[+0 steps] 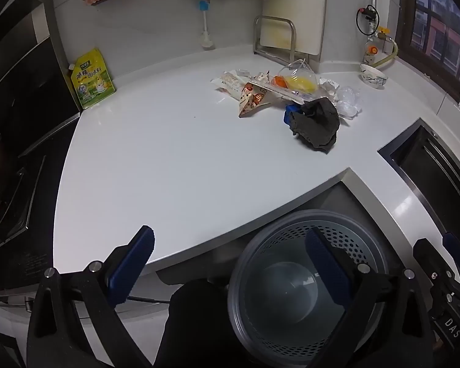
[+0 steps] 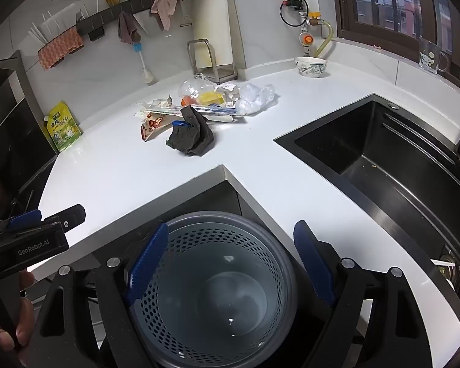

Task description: Collect trash

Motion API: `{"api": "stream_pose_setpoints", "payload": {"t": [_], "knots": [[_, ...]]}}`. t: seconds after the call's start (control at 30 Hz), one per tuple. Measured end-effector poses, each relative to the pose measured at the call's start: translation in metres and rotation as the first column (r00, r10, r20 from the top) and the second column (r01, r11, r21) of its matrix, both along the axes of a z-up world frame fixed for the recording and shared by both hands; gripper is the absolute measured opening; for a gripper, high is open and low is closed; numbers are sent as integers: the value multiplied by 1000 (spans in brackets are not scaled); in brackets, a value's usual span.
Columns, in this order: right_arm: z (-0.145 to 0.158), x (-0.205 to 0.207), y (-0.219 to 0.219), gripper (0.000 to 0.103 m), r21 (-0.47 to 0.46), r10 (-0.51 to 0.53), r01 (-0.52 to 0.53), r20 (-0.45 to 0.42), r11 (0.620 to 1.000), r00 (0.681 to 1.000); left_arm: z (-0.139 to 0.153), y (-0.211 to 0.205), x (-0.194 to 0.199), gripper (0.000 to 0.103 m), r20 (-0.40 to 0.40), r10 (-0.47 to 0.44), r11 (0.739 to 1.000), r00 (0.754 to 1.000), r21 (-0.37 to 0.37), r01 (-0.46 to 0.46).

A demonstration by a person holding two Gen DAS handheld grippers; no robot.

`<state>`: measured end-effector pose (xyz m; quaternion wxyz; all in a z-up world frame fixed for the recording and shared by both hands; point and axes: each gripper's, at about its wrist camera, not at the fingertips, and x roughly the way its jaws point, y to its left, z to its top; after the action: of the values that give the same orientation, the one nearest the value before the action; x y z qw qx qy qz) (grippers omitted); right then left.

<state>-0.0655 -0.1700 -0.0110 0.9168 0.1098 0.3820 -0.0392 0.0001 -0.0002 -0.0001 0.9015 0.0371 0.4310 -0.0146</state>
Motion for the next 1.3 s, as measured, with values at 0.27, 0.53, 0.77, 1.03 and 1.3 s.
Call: {"api": "stream_pose_setpoints", "payload": {"t": [0.27,0.53,0.77,1.03,1.3], "knots": [[-1,-1,1,80,-4,1,-1,2,1000,1000,0,0,1,97,0,-2,1000,1000,1,2],[0,0,-1,80,-2,-2,2,1,1000,1000,3,3,2,97,7,1,1000,1000,6,-1],[-1,0,-2,80,-1,-2,2,2,1000,1000,3,7,0,97,5,-3,1000,1000,7,3],[-1,0,-2,80,0,-2,2,2,1000,1000,3,1,0,97,9,0,1000,1000,15,0],[0,0,-3,80,-1,-1,1,2,1000,1000,3,1,0,97,12,0,1000,1000,14,0]]}}
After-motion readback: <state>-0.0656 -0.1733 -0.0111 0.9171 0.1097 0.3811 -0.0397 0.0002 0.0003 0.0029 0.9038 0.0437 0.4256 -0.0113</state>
